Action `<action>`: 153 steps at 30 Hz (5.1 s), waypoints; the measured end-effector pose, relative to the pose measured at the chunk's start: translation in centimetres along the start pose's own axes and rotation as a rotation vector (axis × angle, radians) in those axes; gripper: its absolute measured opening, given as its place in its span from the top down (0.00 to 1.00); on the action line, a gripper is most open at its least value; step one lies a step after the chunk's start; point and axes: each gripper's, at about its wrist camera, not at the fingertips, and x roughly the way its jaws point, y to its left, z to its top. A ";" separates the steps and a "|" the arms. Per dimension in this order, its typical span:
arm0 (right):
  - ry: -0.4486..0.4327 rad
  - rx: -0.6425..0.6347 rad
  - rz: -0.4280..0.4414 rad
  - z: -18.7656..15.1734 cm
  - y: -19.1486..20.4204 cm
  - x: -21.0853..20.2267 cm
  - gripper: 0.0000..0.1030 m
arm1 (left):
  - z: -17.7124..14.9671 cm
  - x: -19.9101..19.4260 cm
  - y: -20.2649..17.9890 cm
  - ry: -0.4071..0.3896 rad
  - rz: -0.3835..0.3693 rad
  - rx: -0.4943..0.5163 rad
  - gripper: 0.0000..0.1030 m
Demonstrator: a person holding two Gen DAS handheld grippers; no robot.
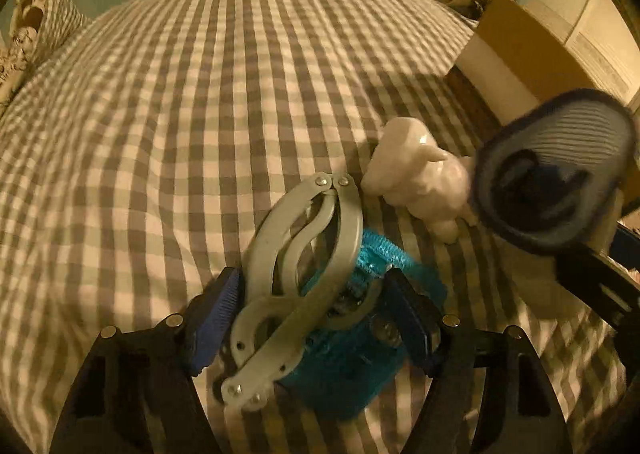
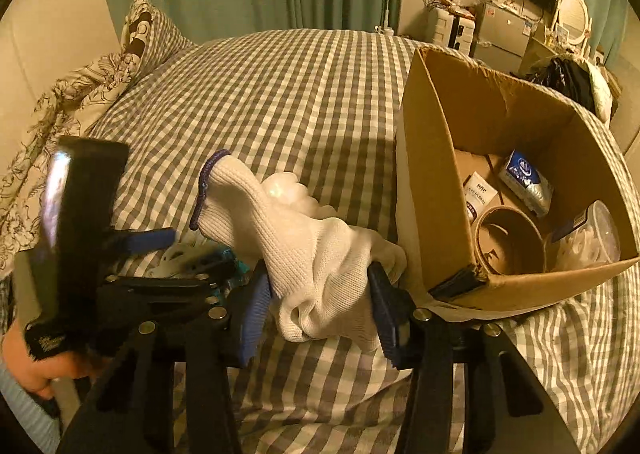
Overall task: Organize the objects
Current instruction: 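Close the left gripper on the grey plastic clip, then carry the grey clip and white glove into the box and release both, then grasp the teal blister pack with the left gripper, then grasp the small white figurine with the right gripper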
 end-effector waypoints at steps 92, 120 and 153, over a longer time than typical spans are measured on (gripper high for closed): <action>-0.365 0.061 0.006 2.9 -6.6 -21.6 0.22 | 1.8 -23.8 -7.1 -0.433 0.248 0.037 0.09; 0.038 0.106 0.031 -2.6 -3.1 -1.9 0.22 | -2.4 -0.8 -4.1 0.070 0.188 0.155 0.09; 0.007 -0.149 -0.038 3.7 5.1 6.2 0.22 | -1.8 -6.0 5.7 -0.147 0.180 -0.206 0.31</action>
